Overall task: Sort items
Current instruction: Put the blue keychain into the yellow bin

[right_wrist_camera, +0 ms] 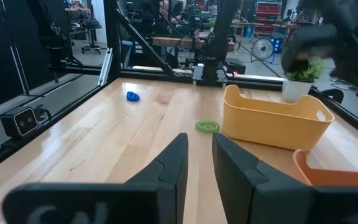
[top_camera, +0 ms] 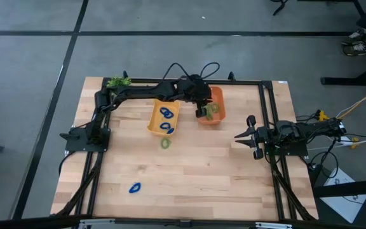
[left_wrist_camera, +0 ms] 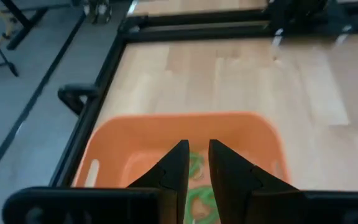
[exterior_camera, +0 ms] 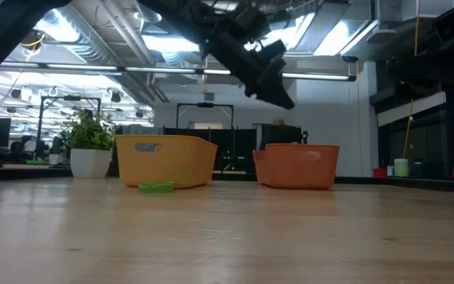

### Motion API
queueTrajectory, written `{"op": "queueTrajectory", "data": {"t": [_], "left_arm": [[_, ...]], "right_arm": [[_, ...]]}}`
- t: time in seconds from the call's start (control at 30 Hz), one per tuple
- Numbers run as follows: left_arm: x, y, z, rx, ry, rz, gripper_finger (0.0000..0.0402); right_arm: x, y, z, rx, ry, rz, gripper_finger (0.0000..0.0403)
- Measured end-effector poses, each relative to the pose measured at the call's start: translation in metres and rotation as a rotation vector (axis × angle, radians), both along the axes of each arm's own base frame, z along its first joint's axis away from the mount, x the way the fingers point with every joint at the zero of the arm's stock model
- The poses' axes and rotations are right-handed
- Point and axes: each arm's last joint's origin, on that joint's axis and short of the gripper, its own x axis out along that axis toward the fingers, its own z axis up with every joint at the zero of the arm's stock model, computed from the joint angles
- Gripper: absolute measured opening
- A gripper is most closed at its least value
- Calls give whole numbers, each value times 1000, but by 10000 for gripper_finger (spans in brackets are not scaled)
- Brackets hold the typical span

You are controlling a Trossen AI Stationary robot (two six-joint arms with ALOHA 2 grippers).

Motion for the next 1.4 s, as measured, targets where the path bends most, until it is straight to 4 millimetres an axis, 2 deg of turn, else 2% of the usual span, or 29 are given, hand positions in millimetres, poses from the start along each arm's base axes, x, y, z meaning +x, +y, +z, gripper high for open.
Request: {"op": "queueTrajectory", "data": {"t": [0.2, 0.4, 0.57, 0.77, 1.0, 1.23, 1.4], "left_arm": [[-11, -18, 20, 15, 45, -54, 44], [-19, -39, 32, 11, 90, -99, 27], [-21, -60, 28, 14, 170, -183, 15], [-23, -90, 22, -65, 240, -340, 2], [-27, -126, 26, -105, 252, -425, 2], [-60, -160, 41, -76, 295, -384, 2], [-98, -185, 42, -94, 276, -400, 2]], "right_arm": [[0, 0, 0, 0, 0, 0, 75], [0, 0, 0, 0, 0, 0, 75], [0, 0, 0, 0, 0, 0, 75], [0, 0, 0, 0, 0, 0, 75], [0, 0, 0, 0, 0, 0, 75], [0, 0, 0, 0, -1, 0, 75], [0, 0, 0, 0, 0, 1, 75]]}}
